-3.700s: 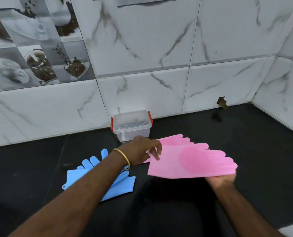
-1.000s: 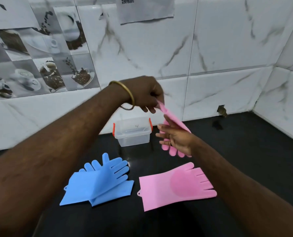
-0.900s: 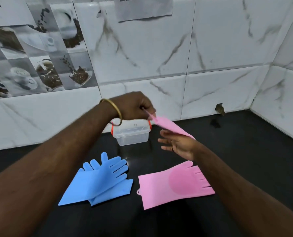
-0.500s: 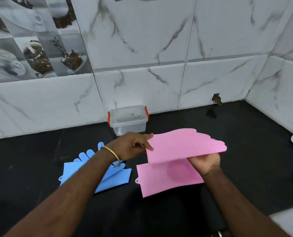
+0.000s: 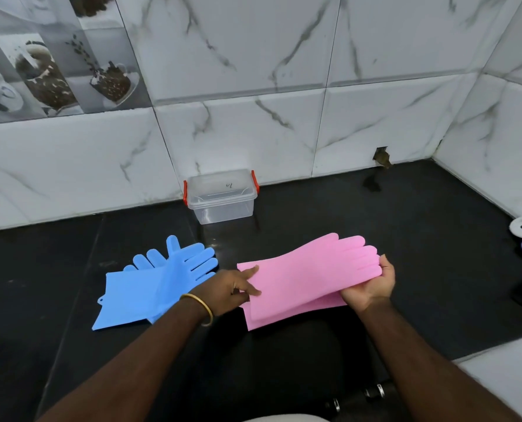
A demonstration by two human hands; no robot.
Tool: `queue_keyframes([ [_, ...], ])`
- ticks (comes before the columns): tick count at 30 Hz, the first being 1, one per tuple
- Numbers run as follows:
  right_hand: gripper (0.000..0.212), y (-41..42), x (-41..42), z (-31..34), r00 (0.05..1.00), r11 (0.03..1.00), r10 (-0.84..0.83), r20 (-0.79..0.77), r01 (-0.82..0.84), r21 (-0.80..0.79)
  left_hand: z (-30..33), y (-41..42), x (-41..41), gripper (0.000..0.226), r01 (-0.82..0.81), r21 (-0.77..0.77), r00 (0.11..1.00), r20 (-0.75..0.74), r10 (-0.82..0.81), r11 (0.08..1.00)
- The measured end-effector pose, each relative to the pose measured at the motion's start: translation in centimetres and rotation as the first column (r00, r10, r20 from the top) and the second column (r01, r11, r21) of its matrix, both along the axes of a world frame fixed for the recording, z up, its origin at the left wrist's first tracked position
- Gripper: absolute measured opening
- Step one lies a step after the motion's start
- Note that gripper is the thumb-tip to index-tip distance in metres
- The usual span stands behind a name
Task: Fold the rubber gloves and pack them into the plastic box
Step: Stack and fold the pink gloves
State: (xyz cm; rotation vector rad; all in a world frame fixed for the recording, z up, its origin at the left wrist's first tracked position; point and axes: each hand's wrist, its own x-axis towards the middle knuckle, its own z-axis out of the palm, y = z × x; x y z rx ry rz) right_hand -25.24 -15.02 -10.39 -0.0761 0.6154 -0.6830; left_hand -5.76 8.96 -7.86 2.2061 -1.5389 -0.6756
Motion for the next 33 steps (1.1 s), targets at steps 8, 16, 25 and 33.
queue_keyframes([
  [8,0.057,0.0,-0.4,-1.4,0.995,0.998,0.061,-0.079,-0.061,-0.003,-2.8,0.3,0.2,0.029,-0.001,0.123,1.000,0.019,-0.001,0.992],
  [16,0.030,-0.9,-1.4,-1.8,0.983,0.984,0.089,-0.161,-0.112,-0.140,-4.0,0.4,0.2,0.034,0.016,0.161,0.994,0.108,-0.034,0.987],
  [25,0.032,-3.6,-2.9,-2.1,0.808,0.814,-0.077,-0.584,-0.287,-0.505,-4.4,-0.4,-0.2,0.042,-0.144,0.133,0.981,0.153,0.123,0.981],
  [33,0.037,-6.1,-1.9,-2.2,0.414,0.507,-0.389,-0.823,-0.650,-0.566,-3.2,-2.7,0.5,0.033,-0.281,-0.011,0.869,0.421,0.259,0.960],
])
